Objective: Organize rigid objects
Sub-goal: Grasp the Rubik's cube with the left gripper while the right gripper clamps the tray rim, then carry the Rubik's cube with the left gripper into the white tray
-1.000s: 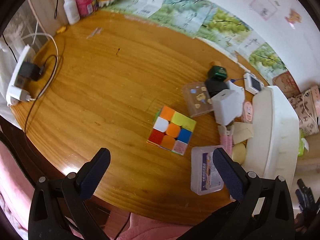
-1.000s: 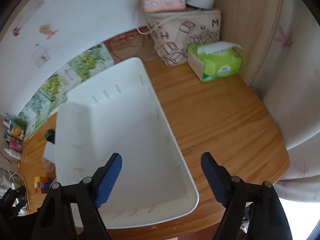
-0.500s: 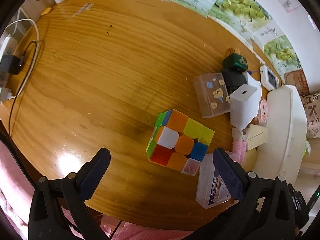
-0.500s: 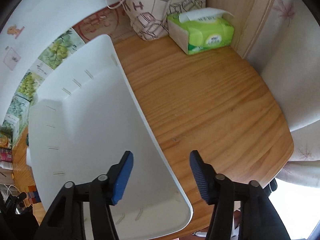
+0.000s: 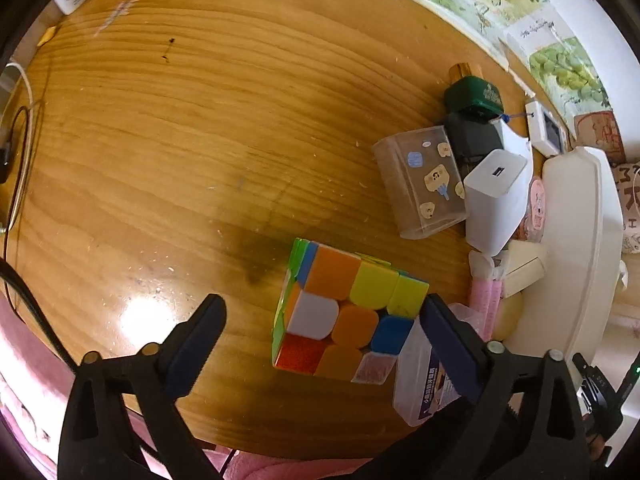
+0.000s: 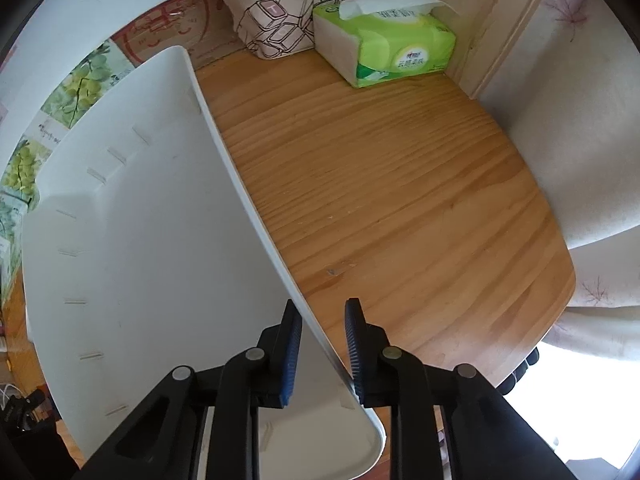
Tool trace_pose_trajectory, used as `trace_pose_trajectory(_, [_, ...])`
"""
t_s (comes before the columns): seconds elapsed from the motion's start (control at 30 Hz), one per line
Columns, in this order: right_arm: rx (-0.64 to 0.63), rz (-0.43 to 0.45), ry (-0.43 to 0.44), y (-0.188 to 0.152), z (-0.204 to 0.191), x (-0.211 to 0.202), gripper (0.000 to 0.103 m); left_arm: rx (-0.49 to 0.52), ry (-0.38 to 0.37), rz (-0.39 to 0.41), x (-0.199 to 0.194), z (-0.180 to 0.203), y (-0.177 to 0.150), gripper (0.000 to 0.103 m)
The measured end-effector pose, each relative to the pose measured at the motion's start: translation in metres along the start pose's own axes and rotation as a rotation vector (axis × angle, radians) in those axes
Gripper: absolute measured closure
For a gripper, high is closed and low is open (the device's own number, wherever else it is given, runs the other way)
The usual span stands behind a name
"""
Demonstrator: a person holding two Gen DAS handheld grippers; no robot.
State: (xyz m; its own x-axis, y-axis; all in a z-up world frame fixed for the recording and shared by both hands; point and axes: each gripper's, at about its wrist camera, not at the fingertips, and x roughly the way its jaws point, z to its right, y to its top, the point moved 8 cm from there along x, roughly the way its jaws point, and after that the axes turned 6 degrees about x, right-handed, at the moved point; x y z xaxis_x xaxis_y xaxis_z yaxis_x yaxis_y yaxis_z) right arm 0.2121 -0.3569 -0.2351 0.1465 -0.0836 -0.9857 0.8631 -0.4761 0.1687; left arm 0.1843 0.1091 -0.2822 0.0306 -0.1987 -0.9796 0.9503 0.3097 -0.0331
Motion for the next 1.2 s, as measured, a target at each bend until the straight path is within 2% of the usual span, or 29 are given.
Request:
trace_pose_trajectory(0.2, [-0.006,-0.002,-0.015,0.001,-0.001,0.001,0.081,0.006,-0.043,-0.036,0.008,0.003,0.005,0.022])
trace_pose_trajectory(0.27, [-0.008,-0.001,-0.019,0.001,-0.002,0.000,0.081,0.008,-0.057,-0.040,0.012,0.011,0.008,0.030])
trace_pose_trajectory(0.6, [-0.017,0.013,-0.031,-0.002,-0.003,-0.002,0.081,0.020,-0.046,-0.065,0.014,0.017,0.012,0.032])
trace_pose_trajectory(0.83, [-0.014,0.022,-0.013,-0.002,-0.002,-0.005,0.081,0.029,-0.020,-0.064,0.009,0.015,0.001,0.032])
trace_pose_trajectory(1.2, [-0.048,0.012,0.085,0.000,-0.002,-0.002,0.085,0.034,0.010,0.028,-0.034,0.028,-0.013,0.032])
